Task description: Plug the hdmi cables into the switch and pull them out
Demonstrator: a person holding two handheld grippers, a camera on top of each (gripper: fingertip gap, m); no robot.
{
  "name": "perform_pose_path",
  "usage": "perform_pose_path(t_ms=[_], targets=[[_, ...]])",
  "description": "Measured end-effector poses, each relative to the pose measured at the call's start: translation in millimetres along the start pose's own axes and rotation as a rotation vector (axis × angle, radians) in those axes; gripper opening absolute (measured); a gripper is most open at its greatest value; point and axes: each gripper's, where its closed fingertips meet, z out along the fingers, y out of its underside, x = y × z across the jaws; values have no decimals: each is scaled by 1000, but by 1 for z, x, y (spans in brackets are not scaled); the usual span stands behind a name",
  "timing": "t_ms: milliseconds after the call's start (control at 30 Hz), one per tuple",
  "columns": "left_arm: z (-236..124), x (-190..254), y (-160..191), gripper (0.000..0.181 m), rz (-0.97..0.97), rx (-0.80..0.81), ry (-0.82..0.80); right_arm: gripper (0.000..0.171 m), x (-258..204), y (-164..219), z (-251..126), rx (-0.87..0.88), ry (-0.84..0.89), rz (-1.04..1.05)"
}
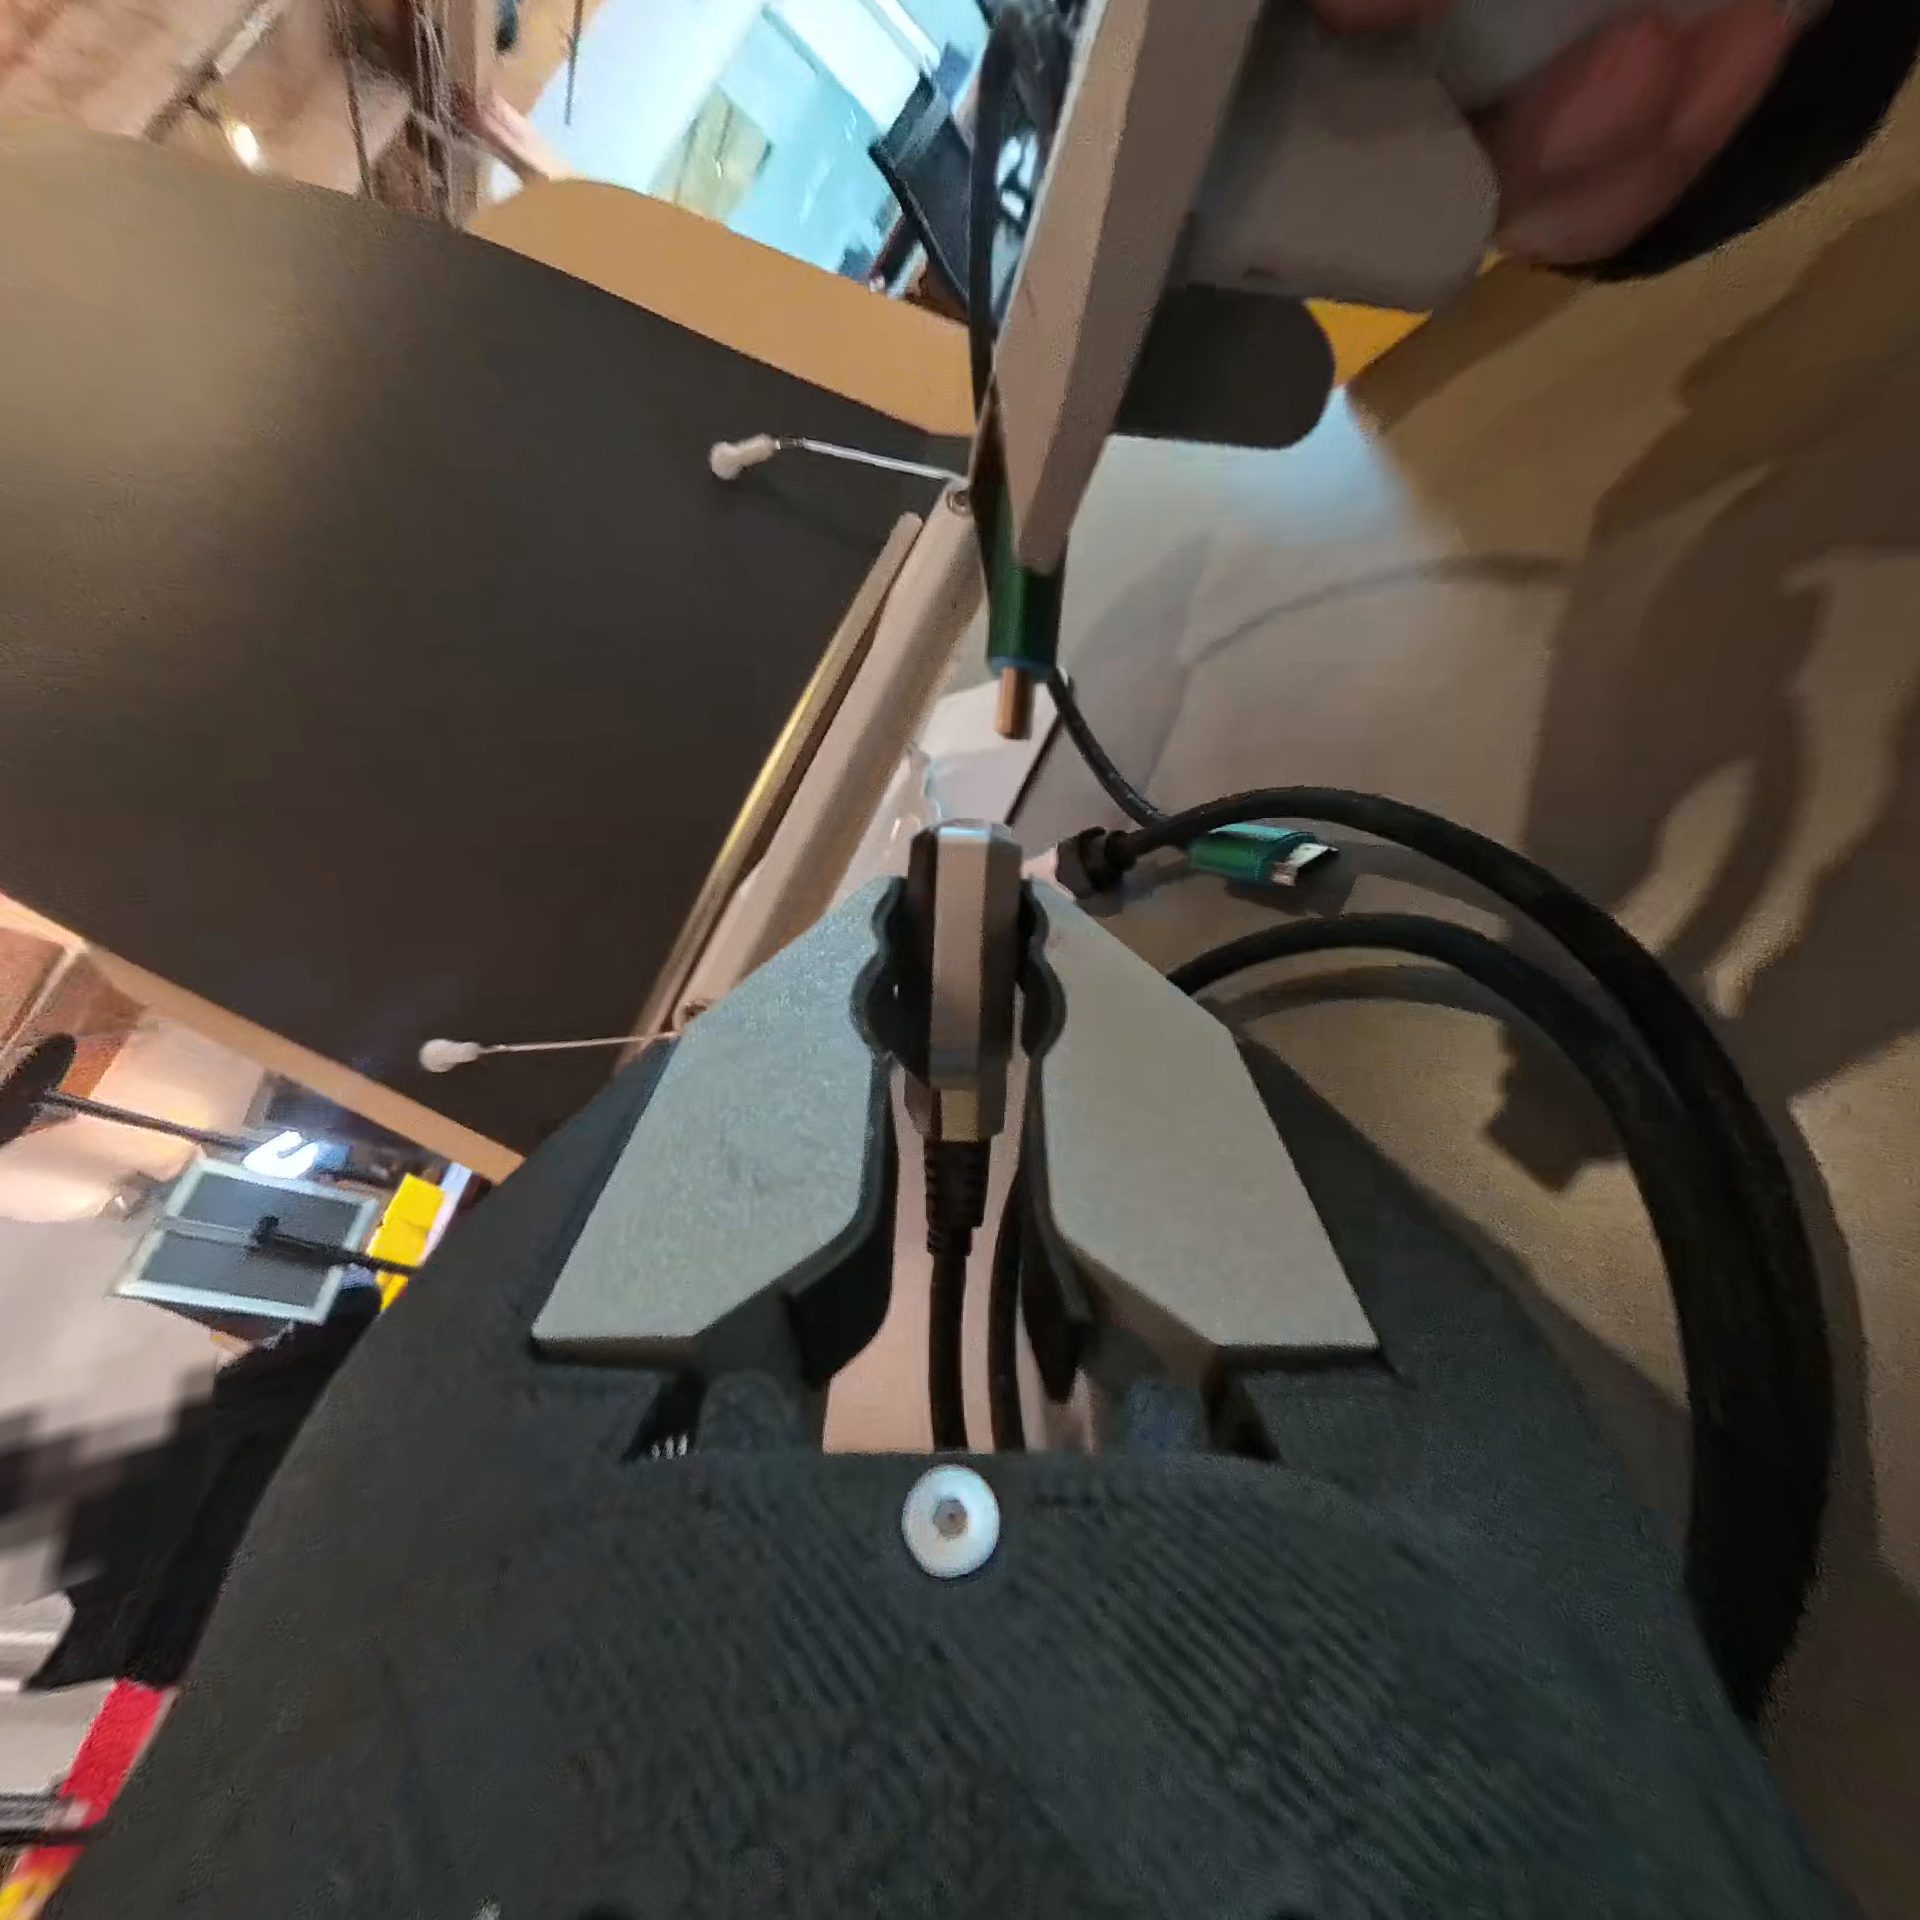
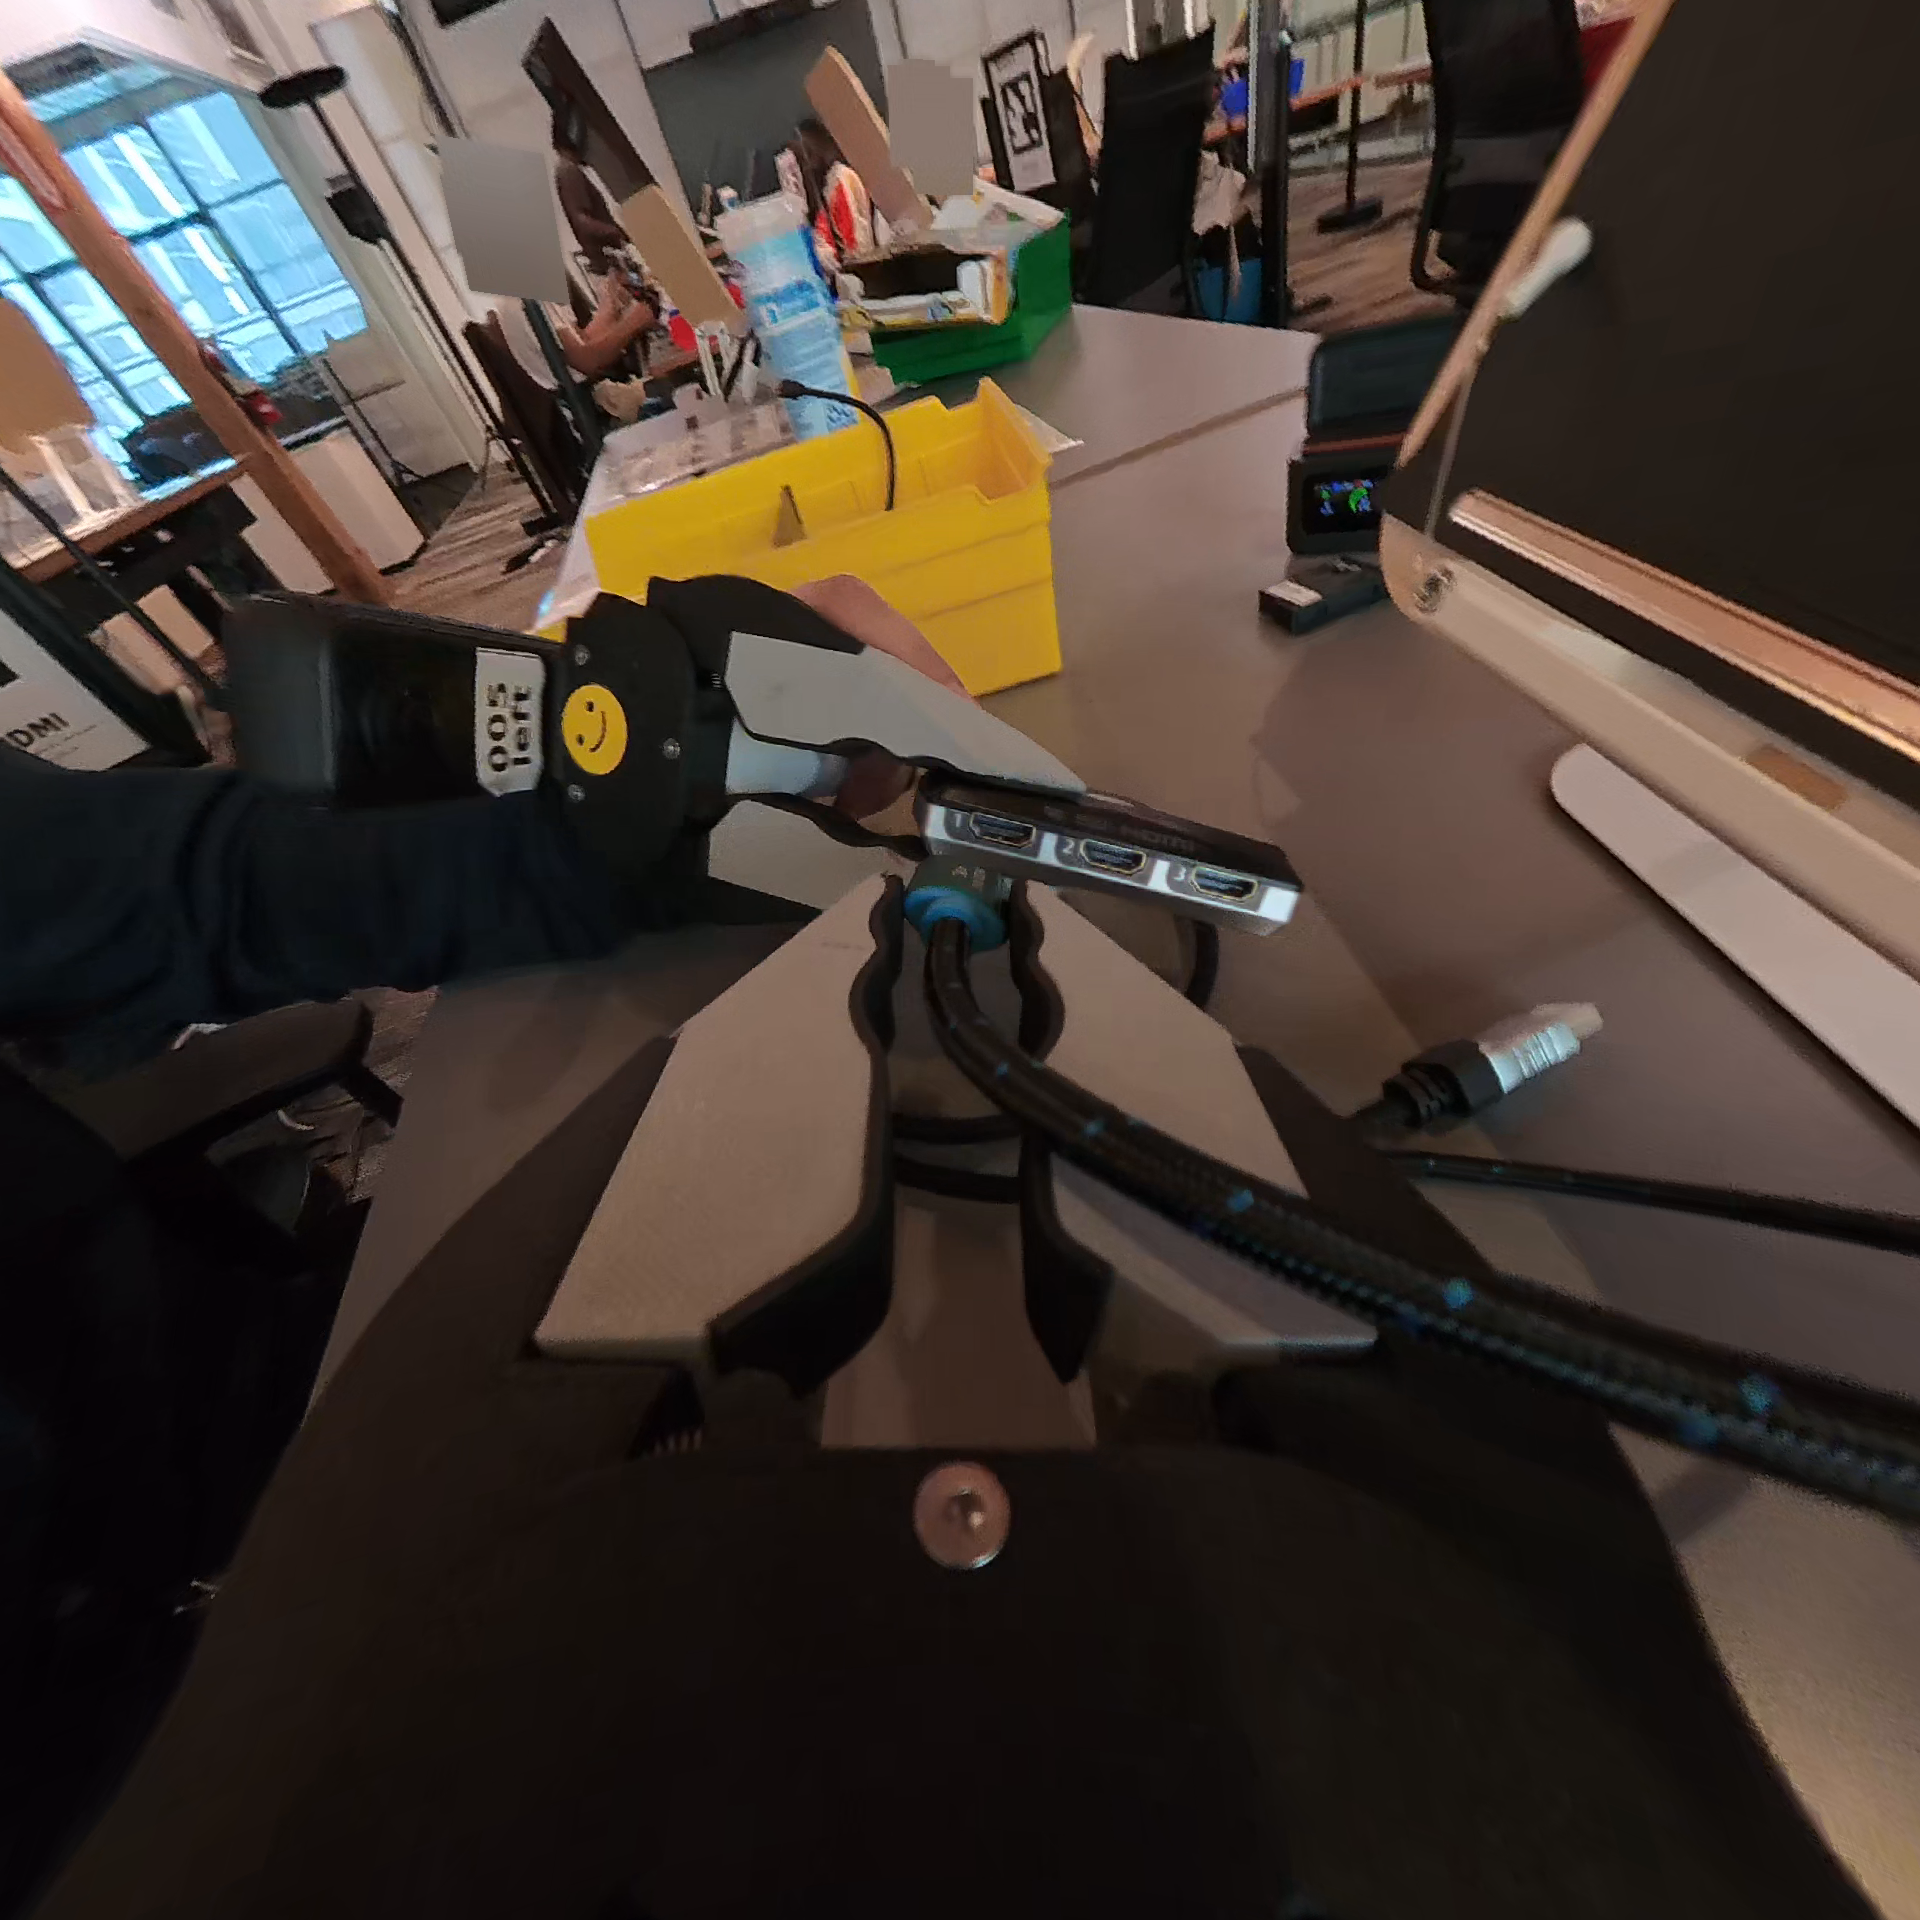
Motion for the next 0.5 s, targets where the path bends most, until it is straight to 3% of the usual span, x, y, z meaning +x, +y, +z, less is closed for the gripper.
perform_pose_path(t_ms=[500], targets=[[-19,-1,-30,18,91,111,-35,10,-21,-16,0,71,-9,-123]])
